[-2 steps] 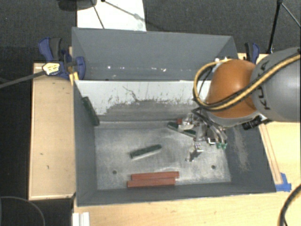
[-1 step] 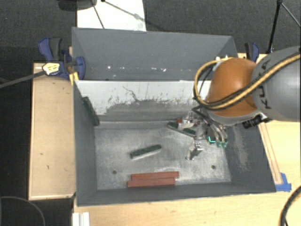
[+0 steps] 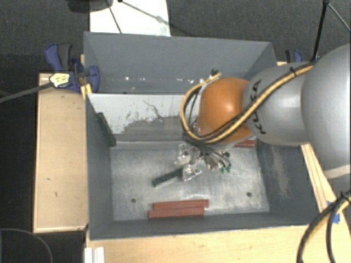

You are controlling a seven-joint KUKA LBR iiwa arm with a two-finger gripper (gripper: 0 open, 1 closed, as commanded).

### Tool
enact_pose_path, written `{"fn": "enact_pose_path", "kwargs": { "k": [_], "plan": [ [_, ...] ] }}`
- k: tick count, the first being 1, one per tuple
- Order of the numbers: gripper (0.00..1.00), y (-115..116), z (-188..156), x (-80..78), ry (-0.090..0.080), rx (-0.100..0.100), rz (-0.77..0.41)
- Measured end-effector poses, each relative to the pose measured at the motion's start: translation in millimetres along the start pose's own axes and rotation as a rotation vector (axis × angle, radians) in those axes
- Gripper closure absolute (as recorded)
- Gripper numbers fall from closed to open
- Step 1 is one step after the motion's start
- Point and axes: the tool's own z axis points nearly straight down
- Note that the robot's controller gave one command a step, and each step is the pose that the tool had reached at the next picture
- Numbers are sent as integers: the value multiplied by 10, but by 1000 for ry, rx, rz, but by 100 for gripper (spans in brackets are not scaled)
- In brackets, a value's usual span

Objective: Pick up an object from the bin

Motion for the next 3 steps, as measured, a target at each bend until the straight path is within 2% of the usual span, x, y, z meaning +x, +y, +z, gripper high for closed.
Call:
{"fn": "enact_pose_path", "kwargs": {
  "k": [2,3],
  "plan": [
    [100,0,-23,13,1,0,0],
    [100,127,-584,467,13,-4,-57]
  ]
}}
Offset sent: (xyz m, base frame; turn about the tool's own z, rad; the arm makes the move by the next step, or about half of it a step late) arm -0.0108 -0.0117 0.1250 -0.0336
